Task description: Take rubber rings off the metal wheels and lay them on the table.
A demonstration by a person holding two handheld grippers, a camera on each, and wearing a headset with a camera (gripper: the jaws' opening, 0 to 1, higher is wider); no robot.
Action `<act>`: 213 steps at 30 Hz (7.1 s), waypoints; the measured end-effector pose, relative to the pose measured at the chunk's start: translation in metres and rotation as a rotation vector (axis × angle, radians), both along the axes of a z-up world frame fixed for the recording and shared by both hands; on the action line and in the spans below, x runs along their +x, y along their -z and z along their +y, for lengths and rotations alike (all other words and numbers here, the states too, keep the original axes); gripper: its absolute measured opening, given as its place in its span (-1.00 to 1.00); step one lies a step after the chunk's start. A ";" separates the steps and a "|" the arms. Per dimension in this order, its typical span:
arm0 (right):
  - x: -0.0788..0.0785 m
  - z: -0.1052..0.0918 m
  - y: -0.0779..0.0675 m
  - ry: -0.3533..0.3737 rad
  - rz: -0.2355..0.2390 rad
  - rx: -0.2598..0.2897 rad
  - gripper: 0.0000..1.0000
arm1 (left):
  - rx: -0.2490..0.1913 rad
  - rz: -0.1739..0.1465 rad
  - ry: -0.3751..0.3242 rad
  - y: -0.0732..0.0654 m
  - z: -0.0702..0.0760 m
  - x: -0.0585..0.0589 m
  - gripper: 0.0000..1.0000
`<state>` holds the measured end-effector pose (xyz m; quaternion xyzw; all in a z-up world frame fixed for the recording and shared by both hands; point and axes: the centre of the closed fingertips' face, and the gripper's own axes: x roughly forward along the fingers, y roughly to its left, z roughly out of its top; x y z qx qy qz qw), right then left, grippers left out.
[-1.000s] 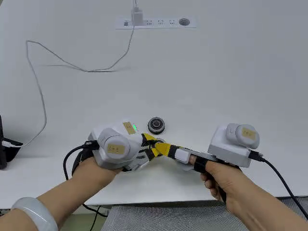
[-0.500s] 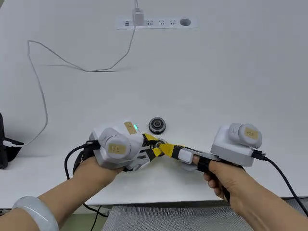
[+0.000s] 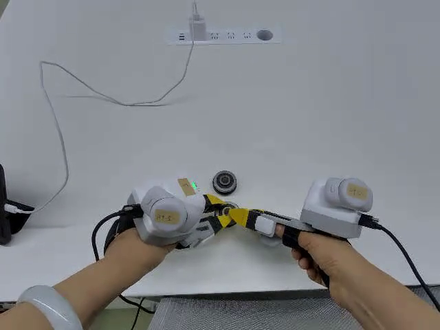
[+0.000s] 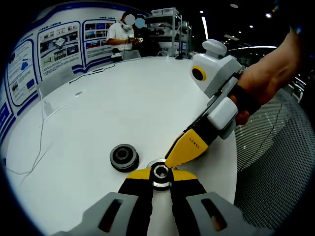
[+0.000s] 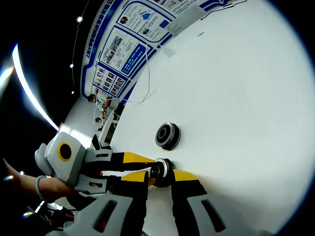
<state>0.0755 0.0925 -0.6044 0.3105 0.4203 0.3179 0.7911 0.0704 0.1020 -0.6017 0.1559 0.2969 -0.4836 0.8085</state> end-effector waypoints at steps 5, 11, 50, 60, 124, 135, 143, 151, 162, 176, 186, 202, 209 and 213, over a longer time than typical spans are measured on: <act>0.000 0.002 0.003 -0.003 0.014 0.007 -0.59 | -0.001 0.000 0.002 0.000 0.000 0.000 -0.73; -0.001 0.002 0.002 -0.012 0.011 0.007 -0.59 | 0.001 0.000 0.004 0.000 0.000 0.000 -0.73; -0.003 -0.009 0.006 -0.016 -0.012 -0.020 -0.96 | -0.009 -0.002 -0.003 0.001 0.001 -0.001 -0.73; -0.008 -0.005 0.005 -0.007 0.010 0.004 -0.71 | -0.012 -0.002 -0.004 0.001 0.001 0.000 -0.73; -0.006 0.005 0.000 -0.004 0.034 0.070 -0.51 | -0.016 -0.004 -0.005 0.001 0.001 -0.001 -0.73; -0.006 0.001 0.000 -0.004 0.029 0.052 -0.58 | -0.017 -0.004 -0.003 0.000 0.000 -0.001 -0.73; -0.005 -0.001 0.000 -0.008 0.026 0.039 -0.64 | -0.021 -0.004 -0.001 0.001 0.001 -0.001 -0.73; -0.002 -0.003 0.004 -0.002 0.031 0.028 -0.76 | -0.021 -0.004 -0.005 0.000 0.000 -0.001 -0.73; -0.001 -0.005 0.008 0.002 0.034 -0.001 -0.89 | -0.021 -0.003 -0.005 0.000 0.000 -0.001 -0.73; 0.001 -0.007 0.006 0.008 0.027 -0.010 -0.96 | -0.020 -0.003 -0.007 0.001 0.001 -0.001 -0.73; 0.000 -0.006 0.005 0.016 0.022 -0.016 -0.98 | -0.016 -0.004 -0.005 0.001 0.001 -0.001 -0.73; 0.000 -0.005 0.001 0.016 0.022 -0.013 -0.98 | -0.013 -0.003 -0.008 0.001 0.001 -0.001 -0.73; -0.001 -0.003 -0.001 0.018 0.024 -0.006 -0.98 | -0.016 -0.003 -0.007 0.001 0.001 -0.001 -0.73; 0.000 -0.003 0.000 0.020 0.028 0.000 -0.98 | -0.018 -0.004 -0.009 0.001 0.001 -0.001 -0.73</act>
